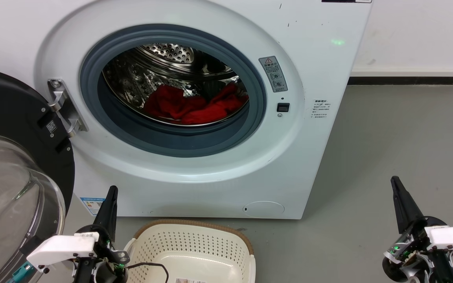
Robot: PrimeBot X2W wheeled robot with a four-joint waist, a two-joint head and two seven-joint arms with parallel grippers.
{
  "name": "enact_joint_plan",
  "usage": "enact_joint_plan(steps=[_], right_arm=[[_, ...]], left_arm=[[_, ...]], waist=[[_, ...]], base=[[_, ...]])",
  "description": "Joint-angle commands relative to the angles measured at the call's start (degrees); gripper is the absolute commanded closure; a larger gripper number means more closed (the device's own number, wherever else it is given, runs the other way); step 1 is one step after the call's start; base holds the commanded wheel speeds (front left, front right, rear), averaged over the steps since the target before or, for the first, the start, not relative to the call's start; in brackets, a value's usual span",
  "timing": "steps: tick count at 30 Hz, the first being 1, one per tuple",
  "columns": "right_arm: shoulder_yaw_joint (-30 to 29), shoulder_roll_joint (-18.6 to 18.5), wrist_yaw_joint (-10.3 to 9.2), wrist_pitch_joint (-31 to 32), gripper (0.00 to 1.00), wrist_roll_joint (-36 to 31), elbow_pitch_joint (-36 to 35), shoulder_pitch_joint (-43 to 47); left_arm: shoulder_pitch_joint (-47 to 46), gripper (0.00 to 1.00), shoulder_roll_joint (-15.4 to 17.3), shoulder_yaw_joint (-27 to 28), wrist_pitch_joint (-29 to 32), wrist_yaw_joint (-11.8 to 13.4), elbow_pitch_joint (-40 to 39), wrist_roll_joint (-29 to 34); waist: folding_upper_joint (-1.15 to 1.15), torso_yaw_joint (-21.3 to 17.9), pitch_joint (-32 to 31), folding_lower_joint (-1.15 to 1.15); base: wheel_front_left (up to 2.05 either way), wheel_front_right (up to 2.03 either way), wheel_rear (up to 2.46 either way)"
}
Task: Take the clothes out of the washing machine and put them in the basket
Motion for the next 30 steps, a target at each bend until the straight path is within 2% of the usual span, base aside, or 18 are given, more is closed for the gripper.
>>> enact_joint_plan(steps=[1, 27, 28, 30], right_arm=[[0.0, 0.2, -0.02, 0.0, 1.00, -0.2, 0.1, -0.7], [0.0, 0.2, -0.02, 0.0, 1.00, -0.2, 0.1, -0.7], [0.0, 0.0, 0.00, 0.0, 0.00, 0.0, 0.0, 0.0], [0.1, 0.0, 0.00, 0.0, 0.00, 0.0, 0.8, 0.5]], left_arm=[[-0.3, 1.00, -0.1, 0.1, 0.1, -0.2, 0.0, -0.1], [-0.3, 1.00, -0.1, 0.1, 0.1, -0.2, 0.0, -0.1], [0.0, 0.00, 0.0, 0.0, 0.0, 0.0, 0.0, 0.0], [0.5, 0.00, -0.1, -0.1, -0.1, 0.0, 0.8, 0.0]], waist=[[0.00, 0.0, 0.0, 0.00], [0.00, 0.0, 0.0, 0.00], [0.00, 0.0, 0.0, 0.00], [0.00, 0.0, 0.0, 0.00]], base=[[0.00, 0.00, 0.00], [0.00, 0.00, 0.00], [0.00, 0.00, 0.00], [0.00, 0.00, 0.00]])
